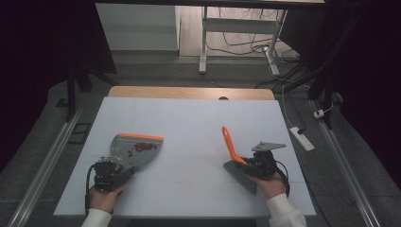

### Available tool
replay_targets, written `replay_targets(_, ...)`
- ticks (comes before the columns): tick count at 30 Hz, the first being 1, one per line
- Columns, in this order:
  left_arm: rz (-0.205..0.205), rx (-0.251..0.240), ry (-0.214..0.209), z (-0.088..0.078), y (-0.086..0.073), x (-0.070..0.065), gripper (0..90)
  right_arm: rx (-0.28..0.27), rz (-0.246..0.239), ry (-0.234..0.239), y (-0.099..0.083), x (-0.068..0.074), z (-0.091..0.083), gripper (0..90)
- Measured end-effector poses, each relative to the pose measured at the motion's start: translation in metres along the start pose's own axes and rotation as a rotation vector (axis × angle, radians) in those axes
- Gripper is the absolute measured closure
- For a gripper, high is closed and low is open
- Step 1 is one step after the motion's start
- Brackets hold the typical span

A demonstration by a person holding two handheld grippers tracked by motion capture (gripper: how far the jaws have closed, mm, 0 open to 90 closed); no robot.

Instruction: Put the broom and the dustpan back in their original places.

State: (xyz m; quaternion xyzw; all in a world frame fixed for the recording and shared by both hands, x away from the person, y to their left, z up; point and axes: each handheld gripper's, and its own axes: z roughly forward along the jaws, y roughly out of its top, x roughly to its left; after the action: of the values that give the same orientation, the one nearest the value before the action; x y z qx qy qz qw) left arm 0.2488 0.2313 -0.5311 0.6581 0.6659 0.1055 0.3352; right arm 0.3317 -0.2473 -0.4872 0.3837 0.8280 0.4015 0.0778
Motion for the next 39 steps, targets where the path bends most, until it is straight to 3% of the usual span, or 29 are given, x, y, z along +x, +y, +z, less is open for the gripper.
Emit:
replay_targets(4, -0.001, 0.002, -0.003, 0.0, 0.0, 0.0, 61.3, 0.017, 0.004, -0.038, -0.002, -0.007, 0.002, 66.4)
replay_targets(9, 0.0, 0.004, -0.009, 0.0, 0.0, 0.0, 61.0, 0.018, 0.027, -0.027, -0.005, -0.017, 0.004, 63.9)
replay_targets(15, 0.006, 0.006, -0.014, 0.0, -0.001, 0.001, 60.6, 0.035, 0.035, -0.041, -0.007, -0.024, 0.009, 59.0)
replay_targets(17, 0.009, 0.007, -0.017, 0.0, -0.001, 0.001, 60.1, 0.043, 0.03, -0.064, -0.007, -0.026, 0.01, 56.3)
replay_targets(26, 0.032, 0.003, -0.032, -0.002, -0.001, -0.002, 49.1, 0.077, 0.058, -0.099, -0.008, -0.032, 0.016, 48.7)
replay_targets(29, 0.052, 0.008, -0.032, -0.003, -0.001, -0.004, 41.3, 0.083, 0.03, -0.154, -0.008, -0.031, 0.016, 48.2)
replay_targets(31, 0.061, 0.003, -0.029, -0.005, -0.001, -0.005, 38.9, 0.075, 0.047, -0.145, -0.008, -0.031, 0.015, 50.1)
replay_targets(39, 0.106, -0.028, -0.027, -0.02, 0.0, -0.006, 34.3, 0.035, 0.034, -0.146, -0.007, -0.029, 0.007, 49.3)
